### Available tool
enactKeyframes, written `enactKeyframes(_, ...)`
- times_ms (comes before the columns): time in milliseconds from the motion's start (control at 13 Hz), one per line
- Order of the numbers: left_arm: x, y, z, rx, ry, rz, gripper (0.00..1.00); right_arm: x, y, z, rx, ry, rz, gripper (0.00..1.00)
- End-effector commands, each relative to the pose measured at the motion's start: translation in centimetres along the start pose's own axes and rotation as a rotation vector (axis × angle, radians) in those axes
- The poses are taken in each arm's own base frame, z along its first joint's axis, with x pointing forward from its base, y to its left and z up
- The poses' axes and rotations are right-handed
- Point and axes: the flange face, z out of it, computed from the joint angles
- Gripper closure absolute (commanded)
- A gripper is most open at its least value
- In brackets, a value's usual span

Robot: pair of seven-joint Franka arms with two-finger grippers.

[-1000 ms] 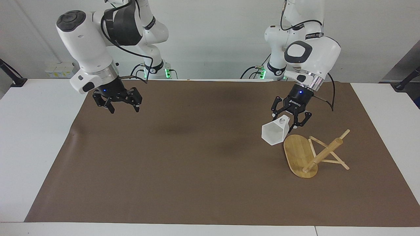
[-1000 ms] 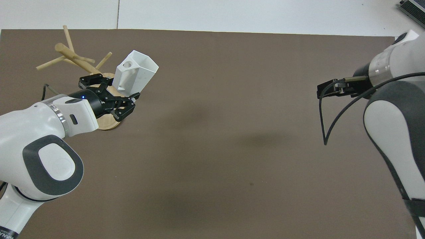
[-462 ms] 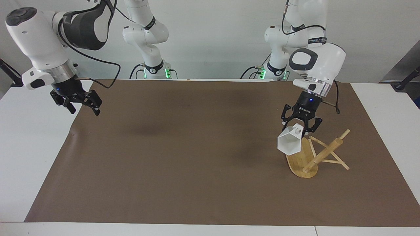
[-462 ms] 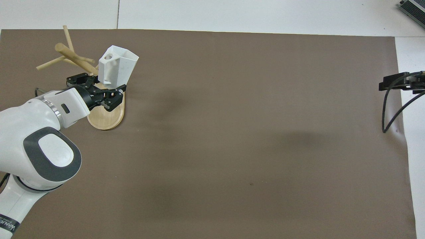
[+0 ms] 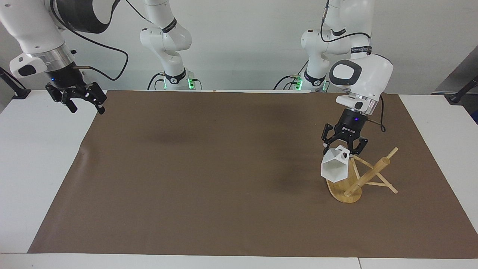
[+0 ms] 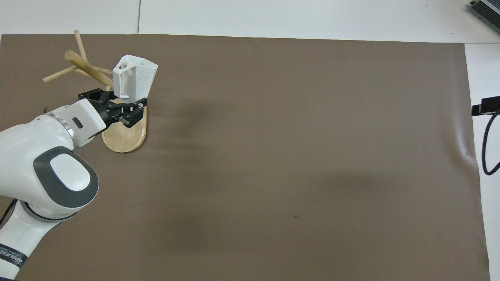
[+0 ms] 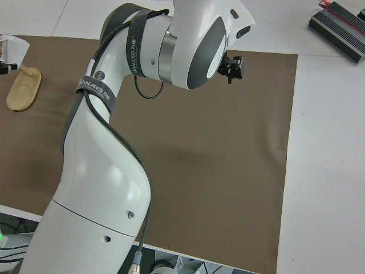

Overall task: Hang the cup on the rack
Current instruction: 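Lower the cup's handle onto a mug tree peg with the left gripper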

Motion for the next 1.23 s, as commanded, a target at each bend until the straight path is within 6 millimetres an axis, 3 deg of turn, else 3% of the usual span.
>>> enactKeyframes(0, 0.8, -1.3, 0.2, 0.025, 0.021, -0.024, 1.00, -1.6, -0.6, 0.3, -0.009, -0.055, -0.006, 0.00)
enactKeyframes(154, 1.0, -1.8, -0.1, 0.032, 0.027, -0.029, 1.00, -2.6, -0.6, 0.9, -0.005, -0.080, 0.017, 0.00)
enactKeyframes(462, 1.2, -2.1, -0.1, 0.028, 0.029, -0.112, 1.00, -3.2, -2.1, 0.2, -0.007, -0.059, 0.014, 0.00)
enactKeyframes(692, 0.7, -2.9, 0.1, 0.004, 0.000, -0.133, 1.00, -1.7, -4.0, 0.7, -0.012, 0.005, -0.034, 0.00)
enactKeyframes(1000, 0.4, -3.3, 0.3, -0.017, -0.023, -0.218, 1.00, -1.6, -4.3, 0.1, -0.010, 0.017, -0.037, 0.00)
enactKeyframes(1154, 0.3, -3.8, 0.1, -0.011, -0.023, -0.344, 1.00, -1.5, -4.9, -0.4, -0.008, 0.029, -0.049, 0.00)
